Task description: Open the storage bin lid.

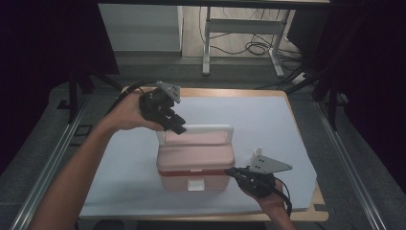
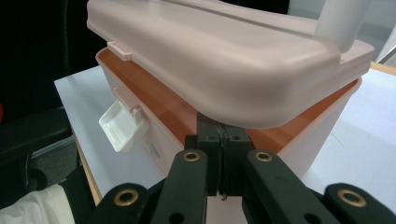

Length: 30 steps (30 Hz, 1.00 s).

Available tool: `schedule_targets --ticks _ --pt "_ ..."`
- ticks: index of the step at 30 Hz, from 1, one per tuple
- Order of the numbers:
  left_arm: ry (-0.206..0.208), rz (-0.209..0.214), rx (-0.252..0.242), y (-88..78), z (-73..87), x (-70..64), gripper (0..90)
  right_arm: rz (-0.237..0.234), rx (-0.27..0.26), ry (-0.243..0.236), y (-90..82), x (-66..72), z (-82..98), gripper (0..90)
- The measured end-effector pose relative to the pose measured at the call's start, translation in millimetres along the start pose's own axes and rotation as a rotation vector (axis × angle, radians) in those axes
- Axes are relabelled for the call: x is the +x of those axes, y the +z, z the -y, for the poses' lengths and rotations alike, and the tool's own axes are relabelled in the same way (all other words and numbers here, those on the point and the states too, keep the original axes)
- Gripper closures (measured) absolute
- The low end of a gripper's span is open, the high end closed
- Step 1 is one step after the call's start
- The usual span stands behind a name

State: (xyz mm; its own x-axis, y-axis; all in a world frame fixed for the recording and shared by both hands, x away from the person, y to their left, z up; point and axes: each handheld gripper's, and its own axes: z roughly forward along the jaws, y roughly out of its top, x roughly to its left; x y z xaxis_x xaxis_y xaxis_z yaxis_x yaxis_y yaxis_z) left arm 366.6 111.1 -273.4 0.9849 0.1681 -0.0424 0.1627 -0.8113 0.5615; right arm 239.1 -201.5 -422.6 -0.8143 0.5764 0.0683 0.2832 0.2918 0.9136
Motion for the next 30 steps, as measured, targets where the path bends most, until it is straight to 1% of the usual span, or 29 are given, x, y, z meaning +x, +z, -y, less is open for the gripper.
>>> schedule_targets --ticks 3,4,5,9,12,15,18,20,22,25,26,30 --pt "-0.021 -0.063 -0.048 -10.1 7.2 -3.2 55.5 -0.001 -0.002 0.0 -0.1 0.0 0.1 89.1" --pt "-0.025 -0.072 -0.058 -12.5 9.3 -3.8 53.0 -0.001 -0.001 0.0 -0.2 -0.1 0.0 89.1" --pt "-0.034 -0.079 -0.072 -16.3 13.3 -5.3 52.4 -0.002 0.0 0.0 -0.1 0.0 0.0 89.1" --pt "-0.058 -0.109 -0.09 -27.2 28.1 -8.7 49.2 -0.003 -0.003 0.002 0.0 0.0 -0.2 89.1" --pt "-0.078 -0.114 -0.109 -33.0 40.2 -10.5 48.7 -0.007 -0.002 0.007 -0.3 -0.6 -0.3 89.1" --pt "-0.104 -0.133 -0.127 -36.3 53.7 -15.4 48.4 -0.008 -0.001 0.007 -0.2 -0.7 -0.4 89.1" --pt "-0.11 -0.126 -0.145 -36.8 66.5 -24.8 50.2 -0.009 -0.001 0.008 0.1 -0.9 -0.9 89.2" --pt "-0.113 -0.12 -0.157 -35.0 75.1 -33.8 52.2 -0.012 0.003 0.007 0.0 -1.0 -1.2 89.2" --pt "-0.108 -0.114 -0.166 -32.4 80.9 -41.8 55.0 -0.013 0.0 0.009 0.2 -1.1 -1.2 89.2" --pt "-0.108 -0.105 -0.172 -27.1 87.8 -50.8 56.3 -0.016 -0.001 0.008 0.2 -1.7 -1.3 89.2" --pt "-0.104 -0.104 -0.169 -26.0 89.6 -51.9 56.3 -0.015 -0.001 0.009 0.1 -1.8 -1.4 89.1" --pt "-0.124 -0.096 -0.184 -18.9 100.0 -56.3 56.6 -0.018 0.0 0.009 0.1 -2.0 -1.6 89.2"
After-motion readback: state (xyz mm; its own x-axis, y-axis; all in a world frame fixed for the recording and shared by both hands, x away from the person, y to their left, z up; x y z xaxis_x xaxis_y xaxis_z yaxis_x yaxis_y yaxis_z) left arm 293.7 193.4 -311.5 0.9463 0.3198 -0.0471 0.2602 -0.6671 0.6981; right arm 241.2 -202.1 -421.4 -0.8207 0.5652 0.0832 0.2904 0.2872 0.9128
